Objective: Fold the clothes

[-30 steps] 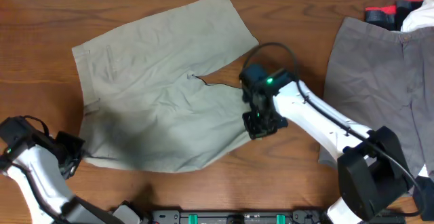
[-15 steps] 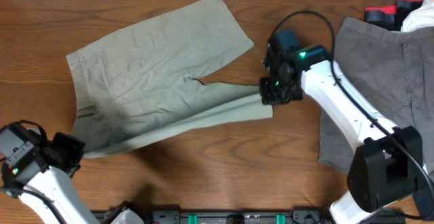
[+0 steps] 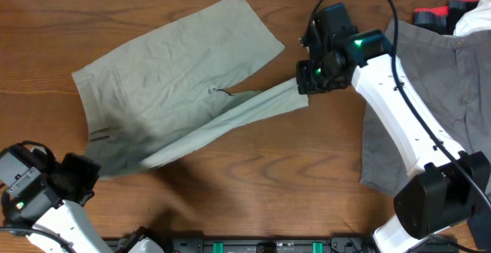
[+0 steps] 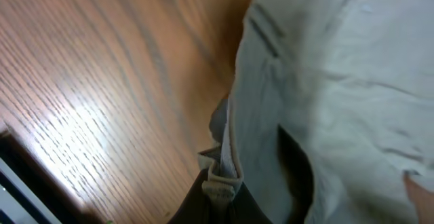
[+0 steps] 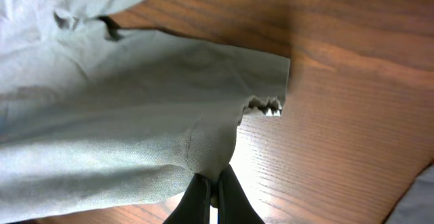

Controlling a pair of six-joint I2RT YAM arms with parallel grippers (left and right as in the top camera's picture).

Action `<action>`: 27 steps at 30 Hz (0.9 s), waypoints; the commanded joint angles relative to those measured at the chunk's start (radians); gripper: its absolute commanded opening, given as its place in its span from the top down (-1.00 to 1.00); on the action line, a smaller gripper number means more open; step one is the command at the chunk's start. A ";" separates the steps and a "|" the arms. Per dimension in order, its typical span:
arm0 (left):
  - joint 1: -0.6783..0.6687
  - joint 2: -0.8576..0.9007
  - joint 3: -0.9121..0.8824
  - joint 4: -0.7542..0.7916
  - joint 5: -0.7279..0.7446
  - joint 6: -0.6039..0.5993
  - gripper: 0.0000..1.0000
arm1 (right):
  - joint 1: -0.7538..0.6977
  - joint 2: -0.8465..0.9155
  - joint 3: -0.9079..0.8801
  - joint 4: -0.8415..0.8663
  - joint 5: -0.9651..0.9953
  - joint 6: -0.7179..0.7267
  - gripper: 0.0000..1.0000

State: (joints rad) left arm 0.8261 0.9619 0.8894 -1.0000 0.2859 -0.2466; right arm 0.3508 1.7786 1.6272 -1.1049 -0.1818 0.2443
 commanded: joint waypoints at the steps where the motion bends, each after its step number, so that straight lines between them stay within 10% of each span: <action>1: -0.005 -0.010 0.080 -0.017 0.018 0.048 0.88 | -0.013 -0.021 0.042 -0.003 0.025 -0.026 0.97; 27: -0.014 0.082 0.084 -0.019 -0.012 0.051 0.88 | 0.023 -0.021 0.043 -0.074 0.025 -0.032 0.98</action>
State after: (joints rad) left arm 0.8150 1.0367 0.9550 -1.0180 0.2993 -0.2085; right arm 0.3622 1.7786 1.6470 -1.1843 -0.1749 0.2256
